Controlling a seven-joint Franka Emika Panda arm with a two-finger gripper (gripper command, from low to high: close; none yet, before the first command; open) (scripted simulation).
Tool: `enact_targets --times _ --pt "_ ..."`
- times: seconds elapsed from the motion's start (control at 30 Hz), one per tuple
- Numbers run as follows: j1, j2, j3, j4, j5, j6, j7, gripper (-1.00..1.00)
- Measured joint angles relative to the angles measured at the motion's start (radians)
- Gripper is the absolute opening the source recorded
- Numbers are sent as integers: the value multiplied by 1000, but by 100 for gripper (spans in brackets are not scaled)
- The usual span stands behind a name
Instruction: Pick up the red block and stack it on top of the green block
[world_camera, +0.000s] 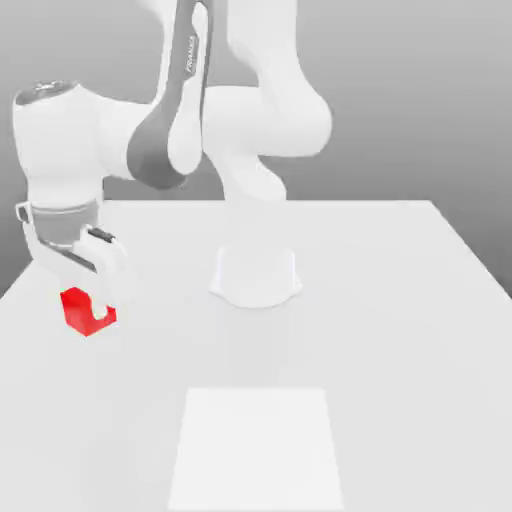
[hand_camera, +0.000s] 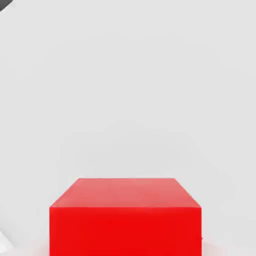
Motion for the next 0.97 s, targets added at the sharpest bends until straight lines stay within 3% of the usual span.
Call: enact_targets --times 0.43,0.5,0.7,0.8,0.87,0.9,0.97 --pt "-431 -63 -242 -46 -207 2 5 -100" --pt "-443 -37 -267 -48 -202 33 -6 -100" --pt "-368 104 -321 -51 -50 169 -112 -100" --pt "-327 191 -309 -52 127 236 -235 -100" --pt "-339 251 -248 -49 288 274 -349 -100" --pt "-353 270 -224 -47 340 286 -386 100" --pt "-353 270 -224 -47 340 286 -386 100"
